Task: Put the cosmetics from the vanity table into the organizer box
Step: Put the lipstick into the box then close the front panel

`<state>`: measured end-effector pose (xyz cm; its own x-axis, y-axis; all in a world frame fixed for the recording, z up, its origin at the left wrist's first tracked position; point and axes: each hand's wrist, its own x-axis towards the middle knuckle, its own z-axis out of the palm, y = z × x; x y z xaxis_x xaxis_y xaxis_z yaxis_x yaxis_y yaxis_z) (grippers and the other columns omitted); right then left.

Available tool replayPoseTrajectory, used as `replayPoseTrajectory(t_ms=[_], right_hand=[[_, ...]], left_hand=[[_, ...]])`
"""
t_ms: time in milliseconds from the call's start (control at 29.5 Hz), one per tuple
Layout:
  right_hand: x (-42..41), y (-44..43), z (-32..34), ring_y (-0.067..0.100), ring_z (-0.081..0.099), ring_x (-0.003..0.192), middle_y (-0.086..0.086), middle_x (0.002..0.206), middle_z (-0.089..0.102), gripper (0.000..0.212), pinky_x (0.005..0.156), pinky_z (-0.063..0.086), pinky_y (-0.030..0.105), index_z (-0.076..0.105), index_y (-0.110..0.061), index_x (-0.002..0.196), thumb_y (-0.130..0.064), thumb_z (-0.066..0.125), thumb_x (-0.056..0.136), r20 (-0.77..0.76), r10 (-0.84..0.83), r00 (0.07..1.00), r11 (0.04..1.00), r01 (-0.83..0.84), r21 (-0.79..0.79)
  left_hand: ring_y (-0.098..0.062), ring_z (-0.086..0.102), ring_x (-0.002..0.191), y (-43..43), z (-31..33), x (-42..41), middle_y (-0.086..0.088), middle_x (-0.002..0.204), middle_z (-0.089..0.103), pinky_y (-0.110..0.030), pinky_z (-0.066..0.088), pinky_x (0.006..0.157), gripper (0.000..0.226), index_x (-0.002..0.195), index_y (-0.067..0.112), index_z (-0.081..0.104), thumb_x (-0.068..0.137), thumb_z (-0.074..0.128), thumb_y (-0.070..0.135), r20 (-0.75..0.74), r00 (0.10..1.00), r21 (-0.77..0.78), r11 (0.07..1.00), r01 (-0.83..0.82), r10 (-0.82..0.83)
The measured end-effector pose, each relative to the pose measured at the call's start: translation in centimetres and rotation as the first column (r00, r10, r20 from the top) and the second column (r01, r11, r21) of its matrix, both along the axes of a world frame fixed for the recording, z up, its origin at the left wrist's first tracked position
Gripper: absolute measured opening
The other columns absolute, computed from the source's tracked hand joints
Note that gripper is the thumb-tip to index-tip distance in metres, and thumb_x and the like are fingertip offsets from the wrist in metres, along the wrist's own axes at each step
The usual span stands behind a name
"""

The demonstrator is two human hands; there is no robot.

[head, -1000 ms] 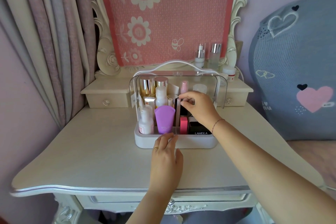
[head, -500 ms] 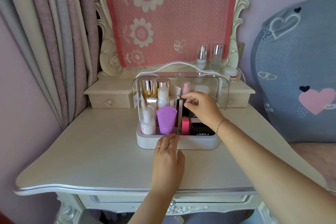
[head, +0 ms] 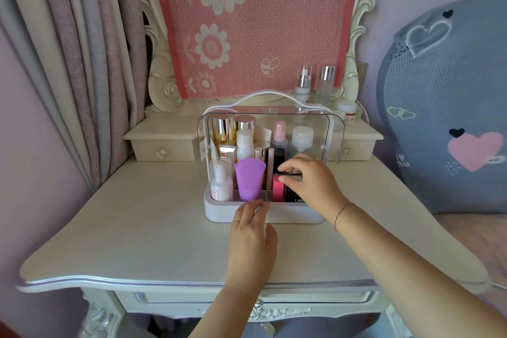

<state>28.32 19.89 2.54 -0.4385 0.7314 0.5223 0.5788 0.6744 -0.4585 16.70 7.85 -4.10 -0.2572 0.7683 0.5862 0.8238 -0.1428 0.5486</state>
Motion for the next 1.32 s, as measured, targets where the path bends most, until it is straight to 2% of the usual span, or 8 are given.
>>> replayPoseTrajectory(t_ms=[238,713,814,916,984,1086,1222,1323], right_hand=[[-0.8,-0.1,-0.1,0.019,0.056,0.097,-0.005,0.092,0.073,0.015,0.092,0.042,0.040,0.073,-0.023,0.094,-0.029,0.071,0.081,0.115,-0.037,0.993,0.999,0.041,-0.027],[-0.4,-0.8,-0.1,0.014,0.060,0.095,-0.008,0.090,0.070,0.011,0.090,0.050,0.034,0.071,-0.018,0.087,-0.021,0.075,0.077,-0.068,0.019,0.998,0.989,-0.028,-0.142],[-1.0,-1.1,0.6,0.010,0.059,0.086,-0.005,0.091,0.069,0.019,0.080,0.049,0.025,0.070,-0.016,0.093,-0.021,0.076,0.076,-0.157,-0.008,0.988,0.997,-0.006,-0.083],[-2.6,-1.1,1.4,0.013,0.062,0.082,-0.002,0.090,0.071,0.020,0.077,0.050,0.029,0.070,-0.016,0.096,-0.022,0.074,0.077,-0.196,-0.015,0.980,0.998,0.003,-0.062],[-3.5,-1.0,1.6,0.010,0.061,0.078,-0.001,0.090,0.073,0.019,0.076,0.049,0.028,0.070,-0.017,0.097,-0.023,0.072,0.079,-0.182,-0.027,0.983,0.996,0.010,-0.090],[-4.3,-0.9,1.4,0.006,0.060,0.077,0.000,0.093,0.075,0.017,0.074,0.044,0.020,0.073,-0.016,0.098,-0.022,0.069,0.082,-0.166,-0.039,0.985,0.992,0.019,-0.122],[-4.5,-0.9,1.1,0.009,0.061,0.073,-0.001,0.084,0.075,0.010,0.072,0.047,0.025,0.074,-0.015,0.089,-0.018,0.066,0.084,-0.155,-0.043,0.987,0.994,0.026,-0.107],[-4.3,-0.7,1.3,0.012,0.063,0.076,-0.002,0.085,0.074,0.010,0.077,0.050,0.030,0.074,-0.015,0.090,-0.017,0.065,0.085,-0.144,-0.025,0.989,0.991,0.006,-0.132]], left_hand=[[-0.027,0.053,0.108,0.0,-0.1,0.0,-0.009,0.115,0.061,-0.033,0.043,0.093,0.043,0.115,0.005,0.061,0.073,0.059,-0.004,-0.002,1.000,0.008,1.000,0.000,0.000],[-0.027,0.052,0.109,0.1,-0.3,0.0,-0.009,0.116,0.060,-0.034,0.042,0.095,0.041,0.115,0.005,0.061,0.074,0.059,-0.003,-0.021,0.999,0.057,0.998,0.026,-0.025],[-0.016,0.049,0.113,-0.2,0.5,-0.3,-0.002,0.118,0.057,-0.024,0.038,0.097,0.035,0.116,0.012,0.059,0.083,0.057,0.003,0.203,0.979,0.138,0.990,0.005,-0.034],[-0.011,0.047,0.105,0.1,1.9,-2.8,-0.001,0.111,0.051,-0.016,0.034,0.090,0.030,0.113,0.014,0.055,0.084,0.063,0.013,0.401,0.911,0.273,0.936,-0.222,0.099],[-0.017,0.045,0.105,1.1,2.7,-5.1,-0.006,0.112,0.050,-0.024,0.034,0.090,0.042,0.118,0.010,0.049,0.082,0.067,0.024,0.485,0.855,0.209,0.926,-0.314,0.180],[-0.023,0.049,0.106,2.7,3.2,-7.6,-0.008,0.115,0.054,-0.035,0.040,0.090,0.053,0.122,0.008,0.047,0.078,0.071,0.029,0.511,0.838,0.033,0.970,-0.240,0.190],[-0.019,0.059,0.089,3.6,2.5,-8.6,-0.001,0.100,0.062,-0.026,0.039,0.071,0.044,0.115,0.016,0.054,0.077,0.071,0.030,0.489,0.858,-0.058,0.987,-0.149,0.158],[-0.014,0.057,0.080,3.7,2.1,-8.8,0.003,0.096,0.062,-0.023,0.038,0.066,0.041,0.112,0.018,0.056,0.076,0.072,0.030,0.467,0.870,-0.036,0.987,-0.157,0.156]])
